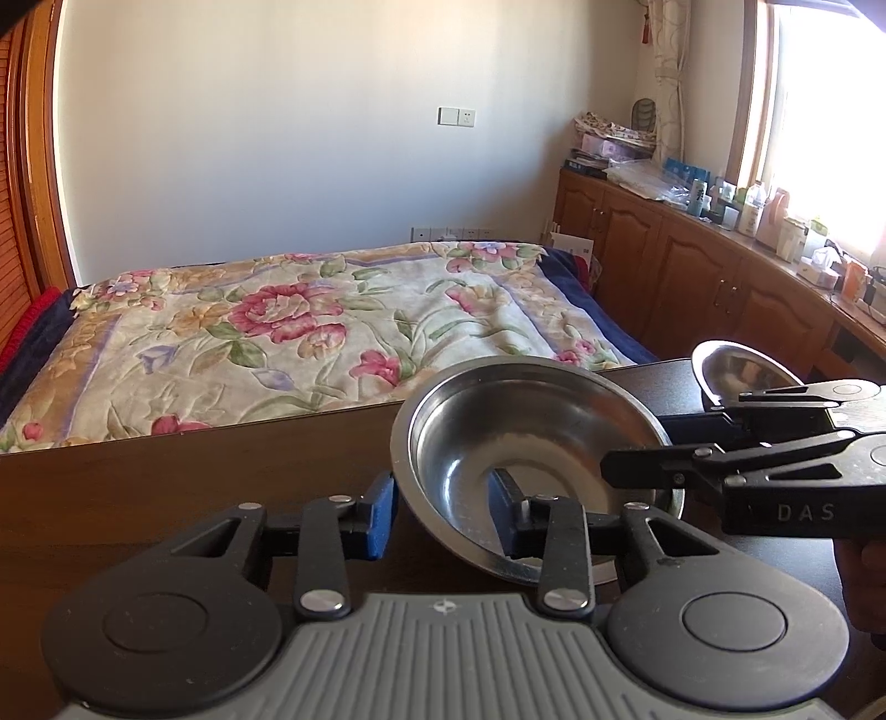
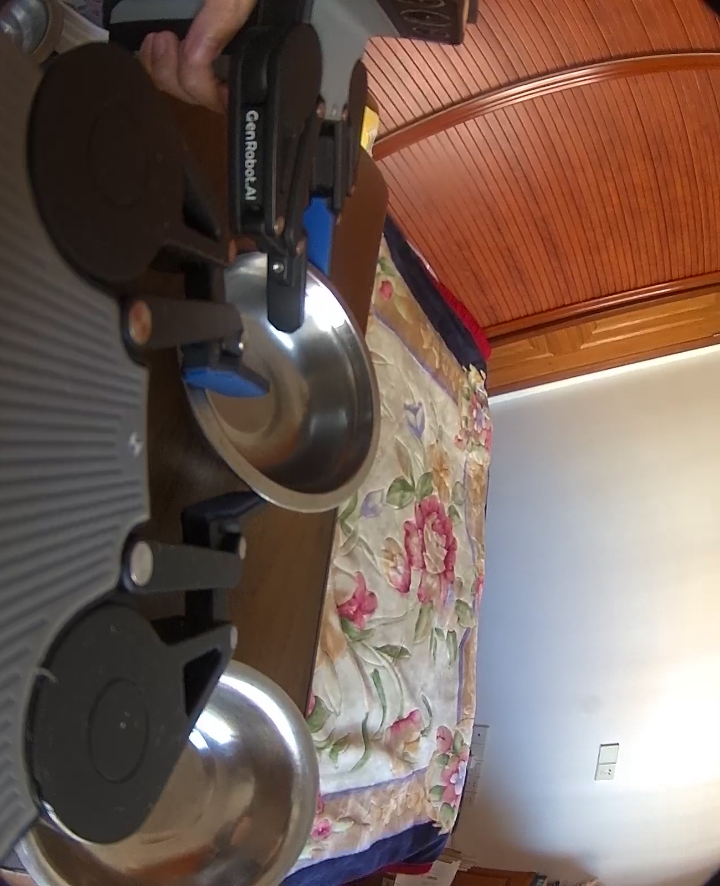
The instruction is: Organize plates and bowls
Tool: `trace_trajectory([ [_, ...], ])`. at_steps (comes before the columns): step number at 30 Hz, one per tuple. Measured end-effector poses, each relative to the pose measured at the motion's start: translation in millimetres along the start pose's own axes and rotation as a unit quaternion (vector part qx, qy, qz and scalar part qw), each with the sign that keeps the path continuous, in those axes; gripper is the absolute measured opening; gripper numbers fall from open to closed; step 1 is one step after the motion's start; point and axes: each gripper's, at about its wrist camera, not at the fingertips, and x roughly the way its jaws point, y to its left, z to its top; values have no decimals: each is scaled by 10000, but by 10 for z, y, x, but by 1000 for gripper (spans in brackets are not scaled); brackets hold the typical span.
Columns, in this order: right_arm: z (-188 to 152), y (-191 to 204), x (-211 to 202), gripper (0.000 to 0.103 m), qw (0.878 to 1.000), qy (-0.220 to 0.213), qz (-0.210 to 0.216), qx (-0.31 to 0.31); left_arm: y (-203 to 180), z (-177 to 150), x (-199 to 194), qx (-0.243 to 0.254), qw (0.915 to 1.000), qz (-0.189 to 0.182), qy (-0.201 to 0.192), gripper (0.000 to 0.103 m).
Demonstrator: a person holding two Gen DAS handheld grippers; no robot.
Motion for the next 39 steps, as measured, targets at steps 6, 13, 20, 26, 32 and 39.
trace_trajectory([
  [6,17,0,-81,33,10000,-72,-21,-3,-37,4,-127,46,10000,-12,-85,37],
  [13,73,94,-237,31,9998,-180,6,-47,-168,53,-356,151,9993,-177,-279,34],
  [20,11,135,-92,0,9994,187,-267,-87,-155,1,-398,284,9992,77,-261,28],
  [26,43,100,-89,2,9993,157,-334,-49,88,13,-364,102,9990,319,-293,44],
  [32,0,58,-99,14,9994,148,-250,177,139,-29,-285,-2,9997,223,-76,44],
  [39,-36,66,-120,40,9994,23,-6,352,157,-106,-311,33,9995,325,-34,44],
])
